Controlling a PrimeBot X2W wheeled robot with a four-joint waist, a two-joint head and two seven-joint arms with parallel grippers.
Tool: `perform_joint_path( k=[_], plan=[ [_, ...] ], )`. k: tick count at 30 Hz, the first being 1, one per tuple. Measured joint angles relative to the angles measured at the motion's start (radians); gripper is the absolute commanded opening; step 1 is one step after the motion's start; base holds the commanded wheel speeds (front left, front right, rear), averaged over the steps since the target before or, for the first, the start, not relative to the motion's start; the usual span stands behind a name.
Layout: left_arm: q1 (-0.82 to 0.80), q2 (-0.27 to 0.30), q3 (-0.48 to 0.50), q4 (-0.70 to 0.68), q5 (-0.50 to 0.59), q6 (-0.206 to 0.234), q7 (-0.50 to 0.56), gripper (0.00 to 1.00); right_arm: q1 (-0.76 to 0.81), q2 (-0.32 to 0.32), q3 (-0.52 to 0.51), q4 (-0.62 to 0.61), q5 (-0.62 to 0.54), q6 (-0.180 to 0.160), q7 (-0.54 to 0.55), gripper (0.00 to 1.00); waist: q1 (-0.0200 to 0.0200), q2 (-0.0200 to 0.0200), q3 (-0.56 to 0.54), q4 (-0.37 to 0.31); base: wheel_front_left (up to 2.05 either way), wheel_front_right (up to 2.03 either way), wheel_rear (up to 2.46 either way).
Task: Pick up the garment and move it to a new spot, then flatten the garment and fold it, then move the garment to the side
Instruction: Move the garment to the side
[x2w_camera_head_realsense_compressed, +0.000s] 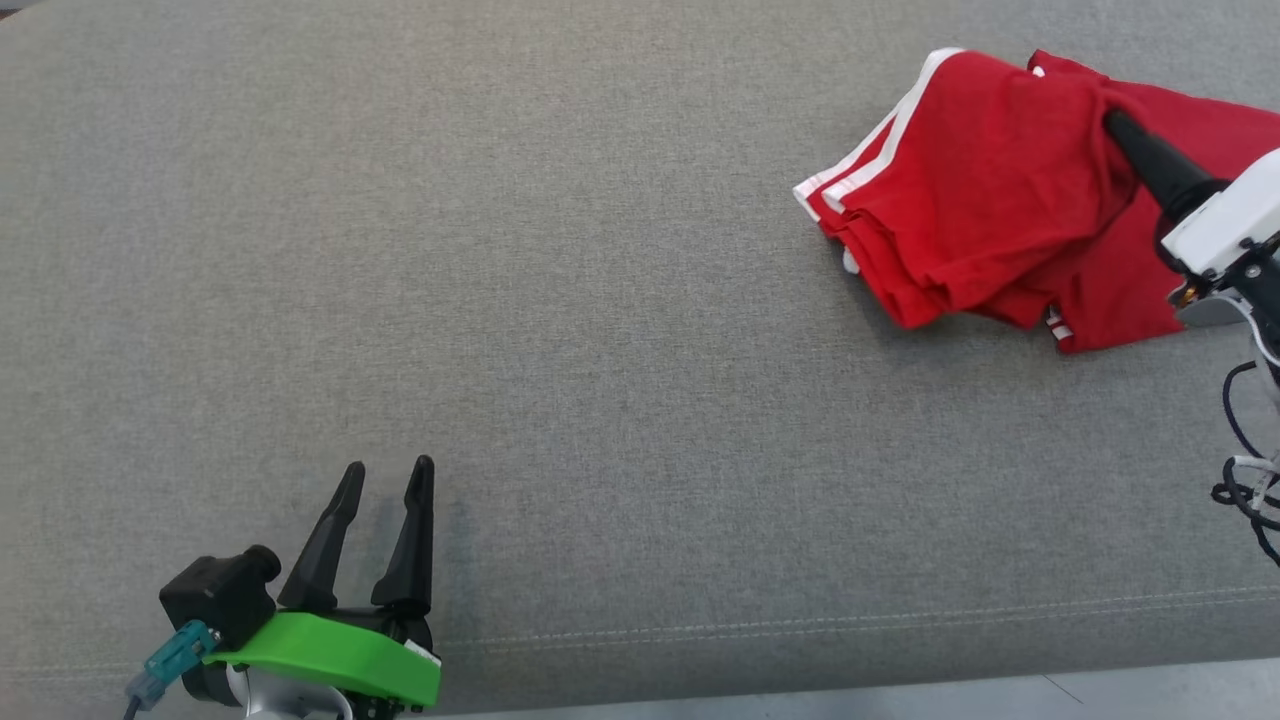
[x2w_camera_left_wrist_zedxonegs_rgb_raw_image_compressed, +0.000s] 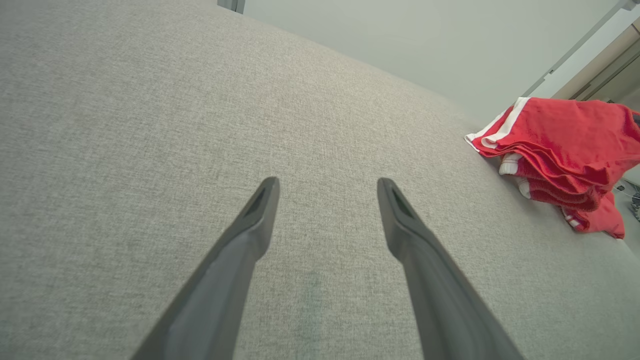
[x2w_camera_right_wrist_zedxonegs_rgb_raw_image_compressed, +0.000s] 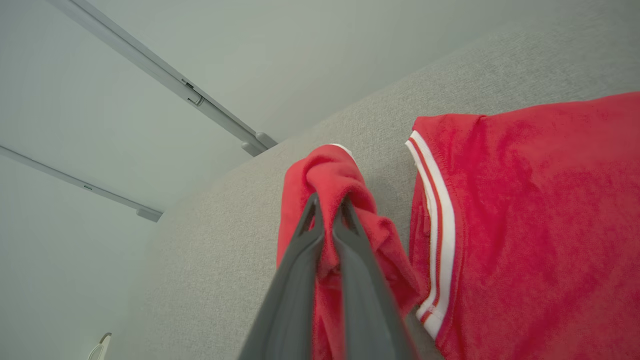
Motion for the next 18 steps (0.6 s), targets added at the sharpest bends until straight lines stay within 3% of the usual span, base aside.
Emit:
perform_joint_path(
  k=[8,18],
  plan=[
    [-0.014,0.027,0.011,-0.035,0.016,0.006,0.011,1.00,-0.021,-0.007,-0.141,0.019,0.094,-0.029,-0.046,0.00,0.0000,0.0000,0.046,-0.054,0.00,0.00,0.00],
    [-0.020,0.078,0.030,-0.099,0.028,0.026,0.053,1.00,0.050,0.068,-0.240,0.087,0.168,-0.061,-0.161,0.00,0.0000,0.0000,0.123,-0.116,0.00,0.00,0.00]
  ],
)
